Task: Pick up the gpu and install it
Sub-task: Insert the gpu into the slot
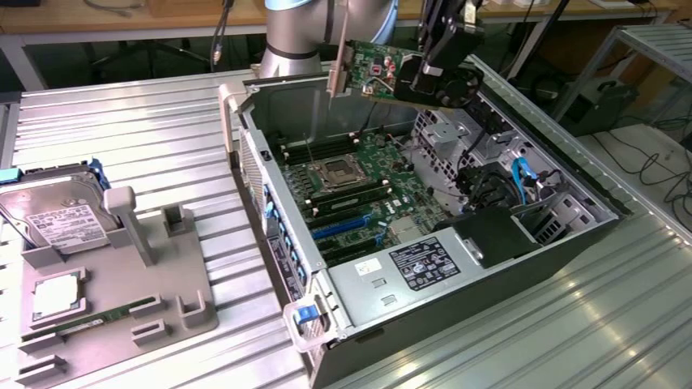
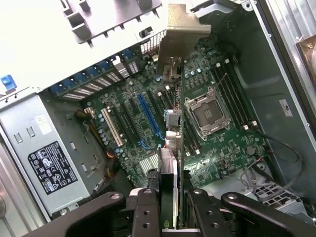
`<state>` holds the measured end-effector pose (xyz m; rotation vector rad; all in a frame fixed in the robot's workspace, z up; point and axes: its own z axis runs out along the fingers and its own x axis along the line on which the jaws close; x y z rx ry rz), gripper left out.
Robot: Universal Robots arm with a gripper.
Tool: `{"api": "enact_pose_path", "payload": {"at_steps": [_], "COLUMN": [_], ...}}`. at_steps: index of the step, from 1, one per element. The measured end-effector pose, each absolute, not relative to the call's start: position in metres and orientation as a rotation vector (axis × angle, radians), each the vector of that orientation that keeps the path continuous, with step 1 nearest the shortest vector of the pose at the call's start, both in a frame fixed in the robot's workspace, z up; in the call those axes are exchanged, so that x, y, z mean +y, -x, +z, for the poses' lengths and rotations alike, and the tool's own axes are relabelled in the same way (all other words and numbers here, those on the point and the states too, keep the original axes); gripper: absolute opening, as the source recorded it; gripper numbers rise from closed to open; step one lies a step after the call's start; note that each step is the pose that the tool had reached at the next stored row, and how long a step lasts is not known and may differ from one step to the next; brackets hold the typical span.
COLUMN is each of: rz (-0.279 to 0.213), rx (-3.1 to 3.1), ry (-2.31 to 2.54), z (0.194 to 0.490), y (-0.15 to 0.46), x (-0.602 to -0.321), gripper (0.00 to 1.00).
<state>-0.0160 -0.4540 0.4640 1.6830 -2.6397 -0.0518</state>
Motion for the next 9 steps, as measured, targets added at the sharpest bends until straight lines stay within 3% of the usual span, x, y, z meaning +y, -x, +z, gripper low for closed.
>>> {"api": "enact_pose_path", "payload": {"at_steps": [9], "rz": [-0.051], "rx": [-2.569], "ry": [-1.787], "z": [0.4640], "y": [0.0160], "x": [-0.4540], "gripper": [0.27]}}
